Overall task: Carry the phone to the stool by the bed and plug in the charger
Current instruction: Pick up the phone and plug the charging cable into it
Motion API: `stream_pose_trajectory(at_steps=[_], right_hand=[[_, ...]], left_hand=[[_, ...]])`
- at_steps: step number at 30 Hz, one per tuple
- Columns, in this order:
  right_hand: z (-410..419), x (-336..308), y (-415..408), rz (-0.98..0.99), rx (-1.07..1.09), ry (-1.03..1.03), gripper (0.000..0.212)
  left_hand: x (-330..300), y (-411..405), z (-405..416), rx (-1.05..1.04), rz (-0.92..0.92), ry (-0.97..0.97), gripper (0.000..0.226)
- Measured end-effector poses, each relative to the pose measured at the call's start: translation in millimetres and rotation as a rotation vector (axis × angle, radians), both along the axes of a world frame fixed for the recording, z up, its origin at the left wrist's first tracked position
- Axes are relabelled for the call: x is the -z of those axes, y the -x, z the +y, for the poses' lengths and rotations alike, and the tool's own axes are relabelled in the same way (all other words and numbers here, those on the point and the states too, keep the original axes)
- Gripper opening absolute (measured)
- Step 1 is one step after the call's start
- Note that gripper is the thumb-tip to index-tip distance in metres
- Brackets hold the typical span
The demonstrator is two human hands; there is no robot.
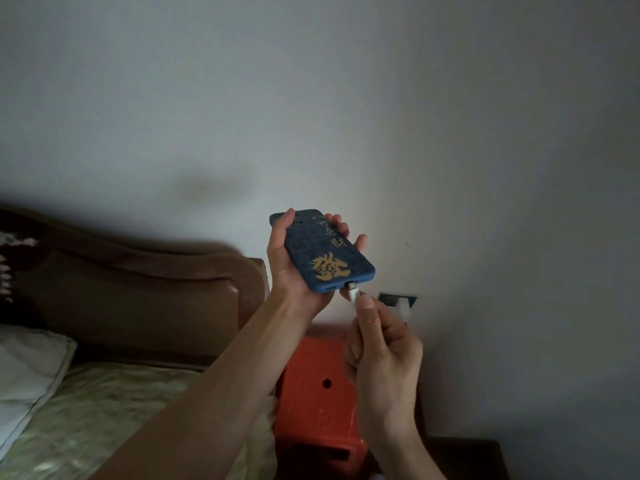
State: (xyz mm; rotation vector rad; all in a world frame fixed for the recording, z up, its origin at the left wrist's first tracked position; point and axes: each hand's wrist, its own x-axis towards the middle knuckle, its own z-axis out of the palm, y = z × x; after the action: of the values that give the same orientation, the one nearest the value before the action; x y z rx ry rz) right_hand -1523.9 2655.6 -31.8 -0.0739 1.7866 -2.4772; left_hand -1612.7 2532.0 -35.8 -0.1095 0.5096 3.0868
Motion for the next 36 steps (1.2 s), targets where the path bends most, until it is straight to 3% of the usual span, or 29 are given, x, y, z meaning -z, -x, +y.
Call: stream_pose_trajectory(at_steps=[6, 11, 26, 30, 33, 36], right_hand=[[2, -5, -3, -0.019, 0.031, -0.027, 0.037], [10, -8, 4, -0.069, -0.108, -0.173, 0.033], [-3, -1, 24, -0.241, -0.373, 0.036, 0.043], [1, 5, 45, -0.264, -0.435, -0.146, 0.053], [6, 13, 60, -0.246, -0.336, -0.386, 0.061], [7, 19, 69, -0.154, -0.323, -0.401, 0.074]], left_hand=[[-12, -1, 0, 0.039, 0.029, 0.083, 0.047], [-17, -2, -11, 0.046, 0.063, 0.287, 0.048], [-22, -5, -30, 0.051, 0.001, 0.407, 0.049], [-22, -4, -35, 0.035, -0.066, 0.518, 0.058], [-20, -6, -35, 0.04, -0.097, 0.59, 0.058], [-15, -7, -34, 0.048, -0.143, 0.612, 0.058]])
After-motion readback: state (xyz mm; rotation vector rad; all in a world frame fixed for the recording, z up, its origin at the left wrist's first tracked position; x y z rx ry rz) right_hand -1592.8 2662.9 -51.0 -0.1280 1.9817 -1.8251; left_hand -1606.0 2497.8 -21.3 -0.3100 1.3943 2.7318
